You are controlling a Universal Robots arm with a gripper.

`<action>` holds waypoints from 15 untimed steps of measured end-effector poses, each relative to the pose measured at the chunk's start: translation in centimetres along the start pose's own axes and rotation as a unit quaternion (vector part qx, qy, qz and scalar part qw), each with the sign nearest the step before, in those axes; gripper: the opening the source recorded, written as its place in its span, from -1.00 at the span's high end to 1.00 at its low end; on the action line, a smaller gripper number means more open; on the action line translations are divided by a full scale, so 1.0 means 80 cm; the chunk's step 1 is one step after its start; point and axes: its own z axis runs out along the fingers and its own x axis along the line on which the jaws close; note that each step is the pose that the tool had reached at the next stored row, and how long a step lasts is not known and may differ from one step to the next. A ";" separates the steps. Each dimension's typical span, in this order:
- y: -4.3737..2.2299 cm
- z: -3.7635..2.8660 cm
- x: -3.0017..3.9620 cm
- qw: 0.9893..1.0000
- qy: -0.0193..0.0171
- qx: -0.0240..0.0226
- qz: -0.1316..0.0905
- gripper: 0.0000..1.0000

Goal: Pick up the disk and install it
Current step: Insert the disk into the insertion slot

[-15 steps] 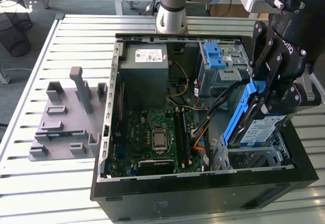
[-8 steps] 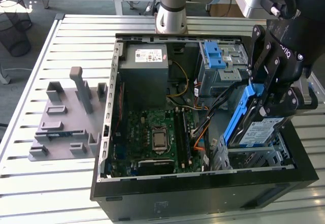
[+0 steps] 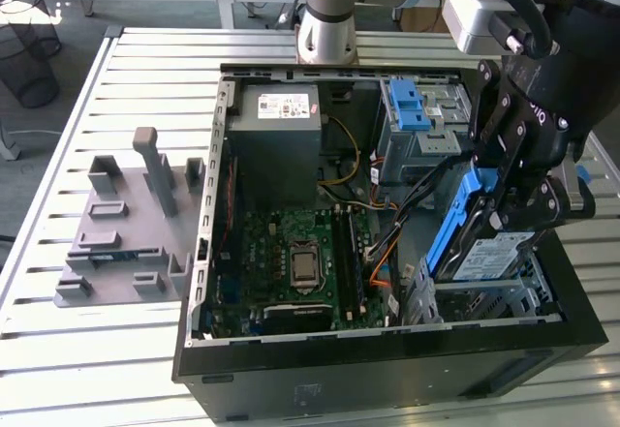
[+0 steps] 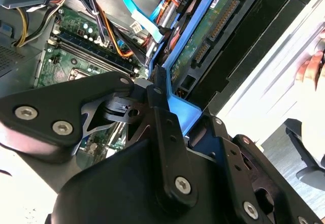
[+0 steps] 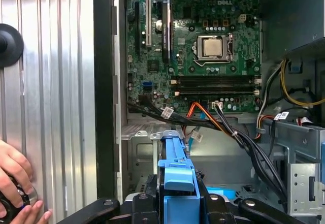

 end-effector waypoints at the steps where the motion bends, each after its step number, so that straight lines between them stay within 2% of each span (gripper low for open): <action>1: 0.0000 0.0013 0.0000 1.000 0.000 0.000 0.000 0.27; 9: 0.0001 0.0110 -0.0003 1.000 0.000 0.000 0.000 0.27; 15: 0.0001 0.0125 -0.0003 1.000 0.000 0.000 0.000 0.27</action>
